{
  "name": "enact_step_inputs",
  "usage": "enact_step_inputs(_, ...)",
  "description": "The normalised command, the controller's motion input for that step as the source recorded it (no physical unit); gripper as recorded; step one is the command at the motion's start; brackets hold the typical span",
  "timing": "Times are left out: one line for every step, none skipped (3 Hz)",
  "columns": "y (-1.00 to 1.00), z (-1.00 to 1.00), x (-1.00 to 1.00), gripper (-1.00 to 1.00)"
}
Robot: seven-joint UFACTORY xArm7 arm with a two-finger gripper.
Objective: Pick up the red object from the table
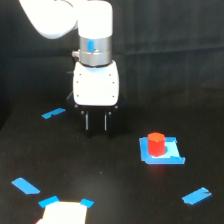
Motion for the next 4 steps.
enact_step_inputs(-1.00, 1.00, 0.74, 1.00)
enact_step_inputs(-1.00, 1.00, 0.52, 0.95)
enact_step_inputs(0.67, -0.38, -0.11, -1.00)
enact_step_inputs(-0.16, 0.45, 0.68, 1.00)
